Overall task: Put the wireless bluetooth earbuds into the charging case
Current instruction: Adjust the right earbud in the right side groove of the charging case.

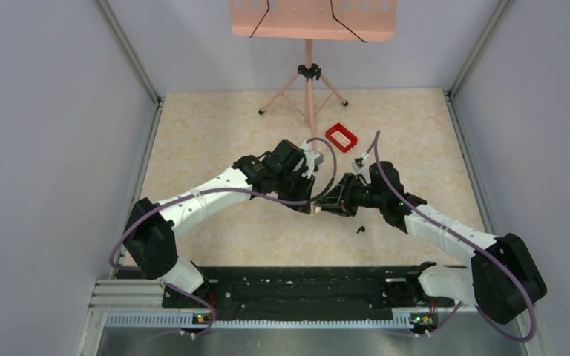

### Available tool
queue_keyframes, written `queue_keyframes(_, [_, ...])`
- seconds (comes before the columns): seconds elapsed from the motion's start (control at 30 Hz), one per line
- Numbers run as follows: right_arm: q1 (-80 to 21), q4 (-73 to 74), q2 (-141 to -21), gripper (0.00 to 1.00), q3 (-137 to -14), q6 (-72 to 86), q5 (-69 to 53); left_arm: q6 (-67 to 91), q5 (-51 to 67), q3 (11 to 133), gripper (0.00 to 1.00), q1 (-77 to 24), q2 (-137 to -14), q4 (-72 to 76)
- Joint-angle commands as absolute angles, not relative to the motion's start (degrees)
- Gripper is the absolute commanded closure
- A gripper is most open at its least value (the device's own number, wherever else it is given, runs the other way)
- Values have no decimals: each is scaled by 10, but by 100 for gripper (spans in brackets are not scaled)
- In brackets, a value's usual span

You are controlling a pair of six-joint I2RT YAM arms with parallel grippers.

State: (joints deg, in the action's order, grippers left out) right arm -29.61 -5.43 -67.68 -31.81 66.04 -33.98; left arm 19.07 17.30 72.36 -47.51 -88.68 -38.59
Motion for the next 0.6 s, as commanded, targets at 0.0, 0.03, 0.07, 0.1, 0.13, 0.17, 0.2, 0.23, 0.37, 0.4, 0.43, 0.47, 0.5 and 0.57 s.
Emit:
queue_keyframes(0.0, [-302,-88,-653,100,-321,680,-352,186,178,743,77,-476,-885,-369])
queue_keyframes(0.03, [-302,-91,-654,100,-321,681,-353,187,179,743,76,-476,-885,-368])
queue_keyframes(0.07, [-302,-91,-656,100,-321,681,-354,188,179,743,75,-476,-884,-367])
queue_keyframes(0.1, [-302,-92,-657,100,-323,680,-356,190,178,742,74,-475,-883,-365])
queue_keyframes(0.13, [-302,-92,-658,100,-324,679,-357,191,178,742,72,-475,-882,-364])
queue_keyframes(0.17, [-303,-91,-658,100,-326,678,-358,192,180,742,71,-475,-880,-362])
queue_keyframes(0.2, [-302,-90,-658,100,-326,677,-358,192,181,743,68,-476,-879,-361])
queue_keyframes(0.23, [-303,-89,-658,100,-328,676,-357,192,182,745,64,-476,-878,-361])
queue_keyframes(0.37, [-302,-88,-658,100,-325,677,-352,197,180,754,41,-476,-870,-372])
queue_keyframes(0.4, [-303,-88,-658,100,-324,677,-352,198,181,759,36,-476,-868,-377])
queue_keyframes(0.43, [-302,-89,-659,100,-324,677,-351,199,184,761,31,-475,-866,-382])
queue_keyframes(0.47, [-302,-89,-659,100,-323,677,-351,199,184,763,28,-476,-864,-384])
queue_keyframes(0.5, [-302,-89,-659,100,-322,676,-350,200,185,764,26,-476,-860,-387])
queue_keyframes(0.57, [-302,-89,-663,100,-322,676,-351,198,183,766,24,-475,-851,-392])
